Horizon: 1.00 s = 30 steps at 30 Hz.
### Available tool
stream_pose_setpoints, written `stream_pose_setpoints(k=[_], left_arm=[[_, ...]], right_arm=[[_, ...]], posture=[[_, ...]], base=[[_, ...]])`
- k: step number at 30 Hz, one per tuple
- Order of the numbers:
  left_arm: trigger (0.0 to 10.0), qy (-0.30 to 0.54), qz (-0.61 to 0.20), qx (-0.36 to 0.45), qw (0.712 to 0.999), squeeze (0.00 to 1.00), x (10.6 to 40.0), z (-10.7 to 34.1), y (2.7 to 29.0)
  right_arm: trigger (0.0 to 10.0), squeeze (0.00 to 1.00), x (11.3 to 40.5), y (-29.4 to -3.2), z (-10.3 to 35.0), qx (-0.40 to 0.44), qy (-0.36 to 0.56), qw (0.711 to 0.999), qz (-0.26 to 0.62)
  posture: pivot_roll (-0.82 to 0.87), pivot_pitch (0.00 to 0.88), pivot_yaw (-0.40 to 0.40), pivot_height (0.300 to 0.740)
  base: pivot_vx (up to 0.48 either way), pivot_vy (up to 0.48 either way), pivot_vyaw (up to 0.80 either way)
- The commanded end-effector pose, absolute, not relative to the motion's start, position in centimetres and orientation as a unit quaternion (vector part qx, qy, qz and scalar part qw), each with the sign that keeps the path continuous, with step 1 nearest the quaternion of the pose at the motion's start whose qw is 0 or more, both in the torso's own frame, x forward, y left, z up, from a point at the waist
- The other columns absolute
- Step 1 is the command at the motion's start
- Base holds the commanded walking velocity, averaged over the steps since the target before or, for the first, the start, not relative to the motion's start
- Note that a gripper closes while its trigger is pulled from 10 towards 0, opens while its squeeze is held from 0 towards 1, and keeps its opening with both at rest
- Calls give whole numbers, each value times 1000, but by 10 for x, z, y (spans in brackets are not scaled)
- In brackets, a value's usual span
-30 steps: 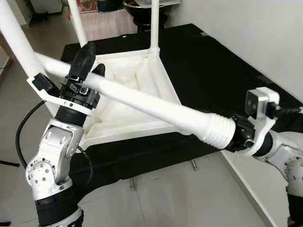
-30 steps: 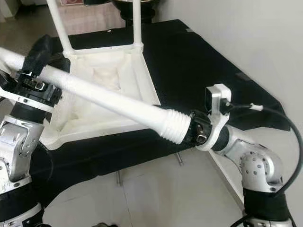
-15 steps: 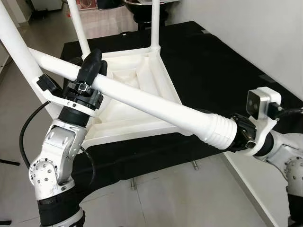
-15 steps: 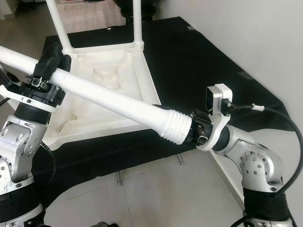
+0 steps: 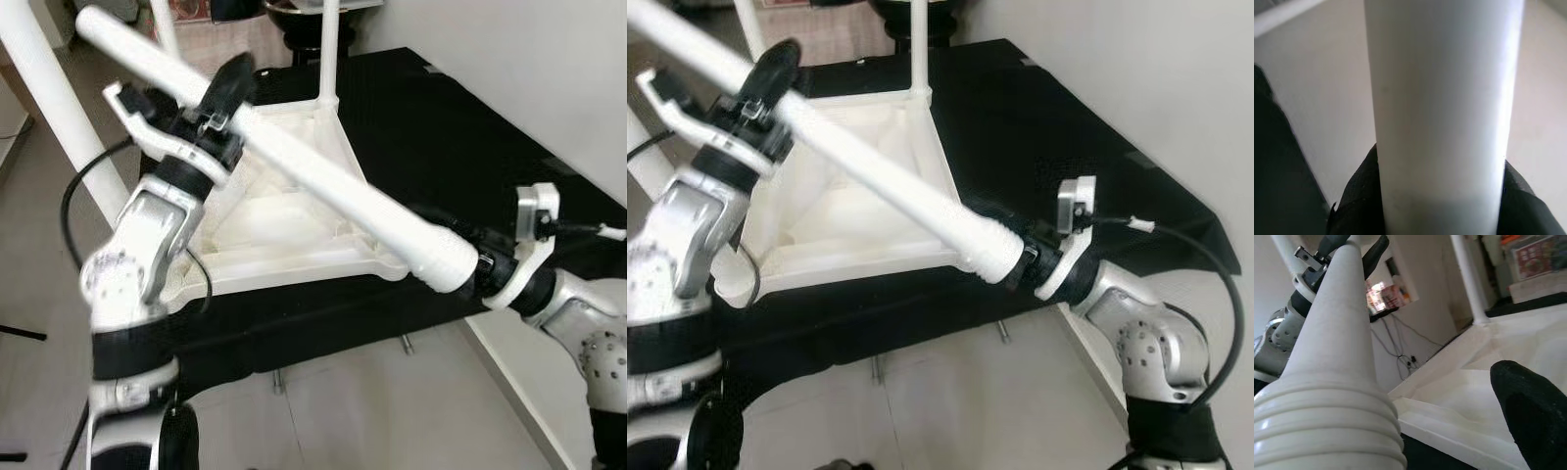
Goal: Building children table
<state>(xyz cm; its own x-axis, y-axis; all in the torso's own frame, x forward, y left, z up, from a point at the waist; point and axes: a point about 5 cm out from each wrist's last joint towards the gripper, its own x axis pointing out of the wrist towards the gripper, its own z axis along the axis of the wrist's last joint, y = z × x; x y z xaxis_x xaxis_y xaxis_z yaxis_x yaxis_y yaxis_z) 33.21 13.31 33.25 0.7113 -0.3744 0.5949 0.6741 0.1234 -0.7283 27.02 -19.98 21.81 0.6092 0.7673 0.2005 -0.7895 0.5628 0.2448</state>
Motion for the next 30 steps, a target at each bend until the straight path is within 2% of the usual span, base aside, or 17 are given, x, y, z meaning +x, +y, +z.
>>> stream_pose_setpoints(k=[1, 7, 9, 11, 12, 13, 14, 16, 19, 22, 23, 24, 27, 29, 30], left_arm=[[0, -258, -343, -567, 703, 0, 329, 377, 162], [0, -272, -339, -564, 702, 0, 334, 389, 168], [0, -295, -334, -579, 682, 0, 336, 403, 177], [0, -295, -334, -579, 682, 0, 336, 403, 177], [0, -304, -332, -587, 673, 0, 336, 407, 181], [0, -304, -332, -587, 673, 0, 336, 407, 181], [0, -307, -329, -600, 661, 0, 337, 409, 182], [0, -308, -325, -612, 652, 0, 338, 408, 182], [0, -311, -321, -610, 654, 0, 340, 407, 184], [0, -317, -316, -592, 670, 0, 341, 406, 187], [0, -317, -315, -572, 688, 0, 341, 406, 187], [0, -317, -315, -572, 688, 0, 341, 406, 187], [0, -309, -313, -470, 765, 0, 342, 406, 172], [0, -309, -313, -470, 765, 0, 342, 406, 172], [0, -306, -315, -437, 785, 0, 342, 404, 164]], right_arm=[[10000, 1000, 261, -191, 172, 160, 78, 894, 410], [10000, 1000, 260, -195, 166, 176, 75, 906, 377], [10000, 1000, 263, -198, 165, 219, 43, 910, 350], [10000, 1000, 263, -198, 165, 219, 43, 910, 350], [10000, 749, 266, -198, 168, 244, 22, 907, 344], [10000, 749, 266, -198, 168, 244, 22, 907, 344], [10000, 0, 265, -194, 172, 271, 7, 894, 357], [10000, 0, 265, -190, 174, 289, -1, 886, 364], [10000, 0, 265, -193, 166, 276, 14, 899, 341], [10000, 0, 267, -203, 157, 238, 39, 927, 288], [10000, 0, 272, -210, 160, 226, 28, 941, 252], [10000, 0, 272, -210, 160, 226, 28, 941, 252], [10000, 0, 288, -237, 196, 144, -52, 974, 165], [10000, 0, 288, -237, 196, 144, -52, 974, 165], [10000, 0, 291, -244, 211, 131, -76, 976, 158]], posture=[[-112, 143, 34, 740], [-112, 146, 38, 740], [-111, 148, 43, 740], [-111, 148, 43, 740], [-109, 147, 43, 740], [-109, 147, 43, 740], [-105, 148, 38, 740], [-98, 147, 30, 740], [-98, 147, 26, 740], [-98, 147, 23, 740], [-103, 147, 26, 740], [-103, 147, 26, 740], [-111, 142, 37, 740], [-111, 142, 37, 740], [-111, 142, 37, 740]], base=[[0, 0, 0], [0, 0, 0], [0, 0, 0], [0, 0, 0], [0, 0, 0], [0, 0, 0], [0, 0, 0], [0, 0, 0], [0, 0, 0], [0, 0, 0], [0, 0, 0], [0, 0, 0], [0, 0, 0], [0, 0, 0], [0, 0, 0]])
